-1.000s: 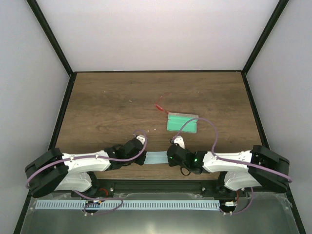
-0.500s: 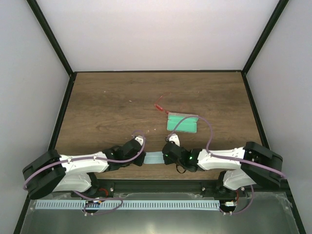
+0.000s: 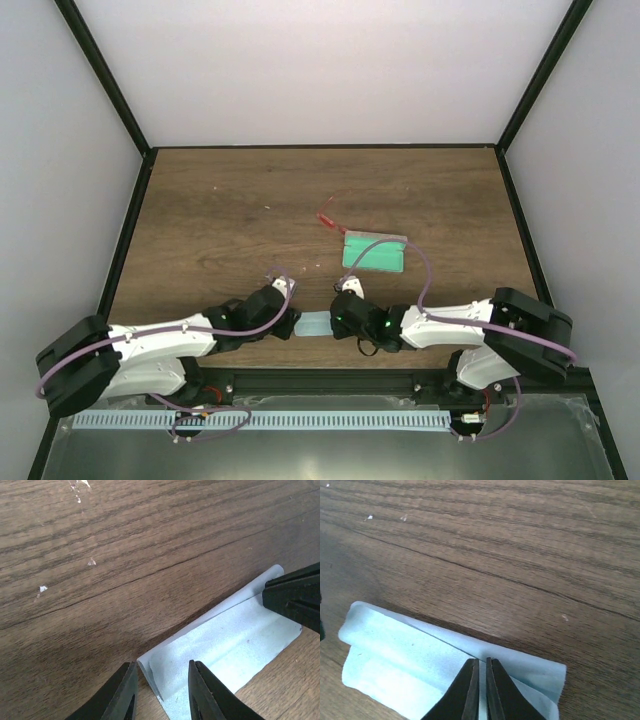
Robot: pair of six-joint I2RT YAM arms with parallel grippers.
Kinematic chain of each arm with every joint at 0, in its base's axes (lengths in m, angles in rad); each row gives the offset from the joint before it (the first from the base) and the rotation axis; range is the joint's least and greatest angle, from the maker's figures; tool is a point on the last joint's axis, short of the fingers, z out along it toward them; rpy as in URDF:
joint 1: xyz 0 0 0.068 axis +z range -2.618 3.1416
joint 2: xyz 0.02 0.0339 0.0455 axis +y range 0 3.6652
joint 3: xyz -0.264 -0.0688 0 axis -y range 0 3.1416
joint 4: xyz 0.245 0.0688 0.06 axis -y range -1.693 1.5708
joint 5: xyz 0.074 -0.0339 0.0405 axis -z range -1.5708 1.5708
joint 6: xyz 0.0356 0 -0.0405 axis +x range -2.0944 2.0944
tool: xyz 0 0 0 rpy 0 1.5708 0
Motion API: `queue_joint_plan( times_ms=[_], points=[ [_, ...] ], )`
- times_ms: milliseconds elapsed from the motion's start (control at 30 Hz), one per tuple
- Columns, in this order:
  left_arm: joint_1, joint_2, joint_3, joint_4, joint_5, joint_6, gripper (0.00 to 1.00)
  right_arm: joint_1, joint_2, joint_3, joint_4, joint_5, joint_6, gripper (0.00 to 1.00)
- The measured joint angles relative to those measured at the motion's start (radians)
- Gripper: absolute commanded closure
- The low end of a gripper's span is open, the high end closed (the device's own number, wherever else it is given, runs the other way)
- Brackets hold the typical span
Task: Organize the sunglasses
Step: Fold the glasses cleaning cloth at the center of the board.
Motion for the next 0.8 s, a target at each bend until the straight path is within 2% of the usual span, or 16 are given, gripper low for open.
queue_joint_plan(
  times_ms=[800],
  points=[
    [0.0, 0.064, 0.026, -0.002, -0.041, -0.004, 0.68, 0.095, -0.005, -0.029, 0.035, -0.019, 0.053, 0.96]
  ],
)
